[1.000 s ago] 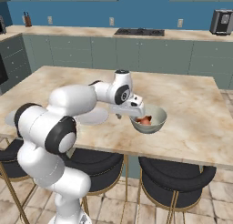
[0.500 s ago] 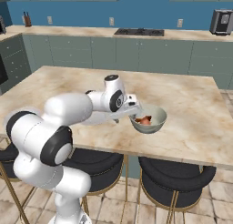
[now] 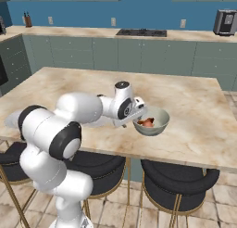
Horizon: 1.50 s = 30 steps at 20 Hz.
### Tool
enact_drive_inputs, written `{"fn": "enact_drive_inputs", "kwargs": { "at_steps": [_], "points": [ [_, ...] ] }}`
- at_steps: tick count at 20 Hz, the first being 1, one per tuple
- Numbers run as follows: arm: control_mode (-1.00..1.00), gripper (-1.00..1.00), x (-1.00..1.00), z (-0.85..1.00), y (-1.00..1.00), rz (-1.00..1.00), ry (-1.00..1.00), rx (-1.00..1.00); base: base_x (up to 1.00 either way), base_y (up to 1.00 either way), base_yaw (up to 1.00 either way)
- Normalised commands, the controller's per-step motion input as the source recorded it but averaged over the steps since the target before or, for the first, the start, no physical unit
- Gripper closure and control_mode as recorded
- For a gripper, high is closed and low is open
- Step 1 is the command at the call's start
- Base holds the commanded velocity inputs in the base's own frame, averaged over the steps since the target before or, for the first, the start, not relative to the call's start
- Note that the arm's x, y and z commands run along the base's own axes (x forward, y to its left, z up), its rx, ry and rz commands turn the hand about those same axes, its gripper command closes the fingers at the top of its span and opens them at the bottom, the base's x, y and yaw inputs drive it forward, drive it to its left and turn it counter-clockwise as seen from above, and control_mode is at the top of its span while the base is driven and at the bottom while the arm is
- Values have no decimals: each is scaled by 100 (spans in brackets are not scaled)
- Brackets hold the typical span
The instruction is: Pick the chicken drumstick and onion from their plates and place them in the bowl. Then put the bowl in the fridge.
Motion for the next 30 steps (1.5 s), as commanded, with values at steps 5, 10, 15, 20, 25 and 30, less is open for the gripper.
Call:
{"fn": "enact_drive_inputs", "kwargs": {
  "at_steps": [5,10,15,20,25,30],
  "points": [
    [-100,-100,44,-22,-9,6,7,-8,0,0,0],
    [-100,-100,17,-31,-11,1,8,-7,0,0,0],
    [-100,-100,16,-30,-12,0,1,-2,0,0,0],
    [-100,-100,12,-20,-9,0,0,0,0,0,0],
    [-100,100,-15,-9,0,2,0,0,0,0,0],
    [-100,100,-28,3,2,12,-1,0,0,0,0]
  ]
}}
